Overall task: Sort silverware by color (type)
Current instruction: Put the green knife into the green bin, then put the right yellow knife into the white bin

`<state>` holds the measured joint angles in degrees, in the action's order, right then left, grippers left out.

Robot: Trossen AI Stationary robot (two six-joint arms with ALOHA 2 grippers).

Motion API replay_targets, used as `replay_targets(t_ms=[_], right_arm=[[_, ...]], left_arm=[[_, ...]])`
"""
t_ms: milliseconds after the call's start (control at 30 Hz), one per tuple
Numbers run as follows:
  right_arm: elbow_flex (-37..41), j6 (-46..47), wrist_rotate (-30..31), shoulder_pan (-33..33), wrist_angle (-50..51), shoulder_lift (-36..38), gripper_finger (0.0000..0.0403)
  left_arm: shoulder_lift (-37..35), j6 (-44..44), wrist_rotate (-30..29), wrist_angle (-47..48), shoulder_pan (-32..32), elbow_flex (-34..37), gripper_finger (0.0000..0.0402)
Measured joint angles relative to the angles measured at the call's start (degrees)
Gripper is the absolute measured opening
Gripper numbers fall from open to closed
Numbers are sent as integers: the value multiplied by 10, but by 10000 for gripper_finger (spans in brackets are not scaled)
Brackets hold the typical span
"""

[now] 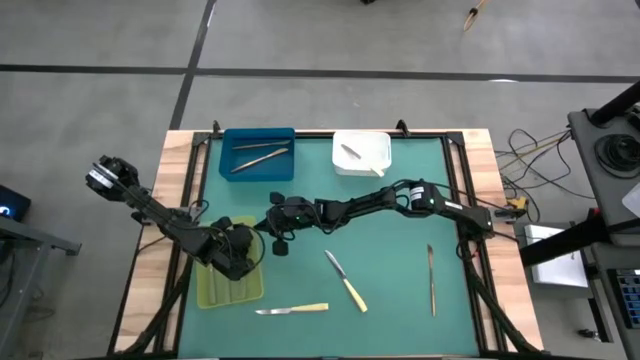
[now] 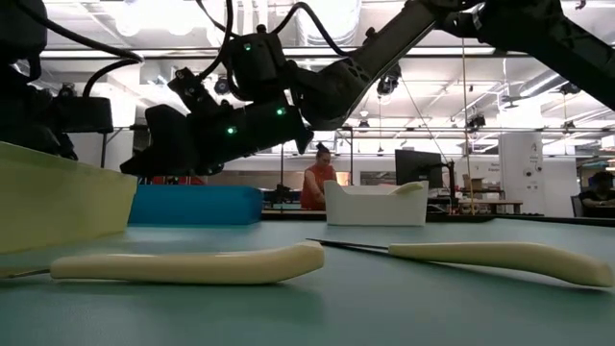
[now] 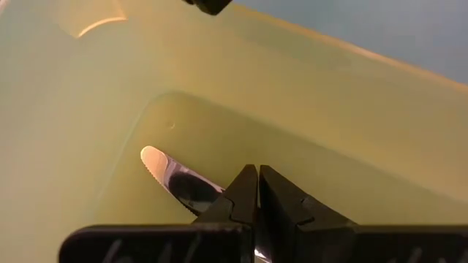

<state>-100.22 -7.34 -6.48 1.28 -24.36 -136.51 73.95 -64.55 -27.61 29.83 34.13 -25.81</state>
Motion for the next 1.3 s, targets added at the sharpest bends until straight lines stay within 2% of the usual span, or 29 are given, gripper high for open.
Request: replay_targets(t_ms=[333, 567, 733, 1000, 1300], right_arm=[[0, -1, 0, 0, 0, 0, 9], [1, -1, 0, 0, 5, 3, 9], [2, -2, 5, 0, 52, 28, 9], [2, 0, 8, -3, 222, 108, 9], [2, 87, 22, -18, 506, 245, 9]], left_arm=[[0, -10, 16, 51, 1, -19, 0], [0, 37, 14, 52, 2, -55, 0], [-1, 84, 6, 82, 12, -102, 0], [-21, 156, -84, 183, 38, -191, 0], [-78, 392, -160, 165, 35, -260, 0]])
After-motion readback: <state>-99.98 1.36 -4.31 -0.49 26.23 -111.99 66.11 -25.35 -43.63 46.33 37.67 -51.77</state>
